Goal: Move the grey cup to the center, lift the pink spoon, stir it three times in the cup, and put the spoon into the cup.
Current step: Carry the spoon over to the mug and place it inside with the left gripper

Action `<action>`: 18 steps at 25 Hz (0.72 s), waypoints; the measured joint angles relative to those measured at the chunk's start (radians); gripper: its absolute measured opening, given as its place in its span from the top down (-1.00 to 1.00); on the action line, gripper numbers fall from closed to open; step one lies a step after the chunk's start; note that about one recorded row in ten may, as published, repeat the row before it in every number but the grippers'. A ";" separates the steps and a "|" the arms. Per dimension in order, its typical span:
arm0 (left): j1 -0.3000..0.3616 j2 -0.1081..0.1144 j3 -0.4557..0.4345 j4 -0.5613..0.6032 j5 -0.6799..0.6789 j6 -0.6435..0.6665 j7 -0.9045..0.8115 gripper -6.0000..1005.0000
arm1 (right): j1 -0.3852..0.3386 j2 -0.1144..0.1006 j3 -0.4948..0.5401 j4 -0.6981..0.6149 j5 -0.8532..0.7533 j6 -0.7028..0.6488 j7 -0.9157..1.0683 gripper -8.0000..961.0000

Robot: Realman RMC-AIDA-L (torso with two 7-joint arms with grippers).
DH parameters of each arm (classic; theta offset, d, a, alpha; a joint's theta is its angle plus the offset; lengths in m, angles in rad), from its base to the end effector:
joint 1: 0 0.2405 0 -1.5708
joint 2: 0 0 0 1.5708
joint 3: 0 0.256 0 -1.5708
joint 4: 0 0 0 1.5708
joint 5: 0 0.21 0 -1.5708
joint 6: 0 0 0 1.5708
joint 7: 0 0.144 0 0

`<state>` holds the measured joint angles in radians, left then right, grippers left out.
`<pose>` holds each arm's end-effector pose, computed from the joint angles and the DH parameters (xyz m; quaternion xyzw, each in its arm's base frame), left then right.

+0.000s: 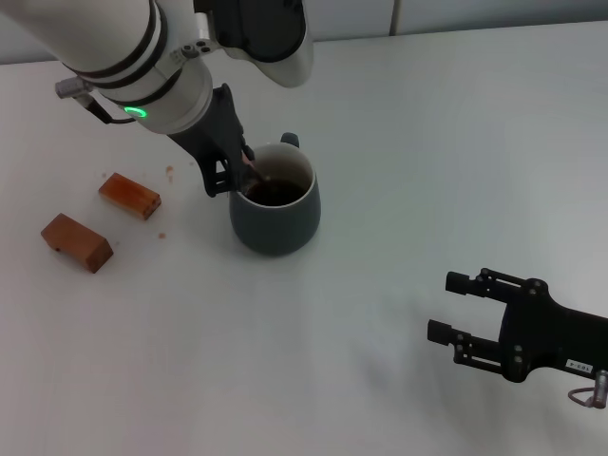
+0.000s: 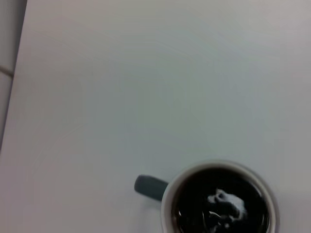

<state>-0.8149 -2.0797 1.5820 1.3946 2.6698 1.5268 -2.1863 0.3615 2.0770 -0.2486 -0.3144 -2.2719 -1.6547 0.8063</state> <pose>-0.0910 0.3732 -0.0231 -0.9545 0.0446 0.2503 0.1561 0.3275 0.2304 -0.0351 -0.9192 0.1895 0.2945 0.1800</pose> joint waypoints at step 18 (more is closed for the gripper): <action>-0.015 0.000 0.005 0.013 -0.049 0.042 0.004 0.73 | -0.003 0.000 0.000 0.004 -0.002 -0.005 0.002 -0.50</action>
<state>-0.8303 -2.0800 1.5872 1.4078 2.6204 1.5690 -2.1825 0.3589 2.0770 -0.2485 -0.3104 -2.2734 -1.6595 0.8085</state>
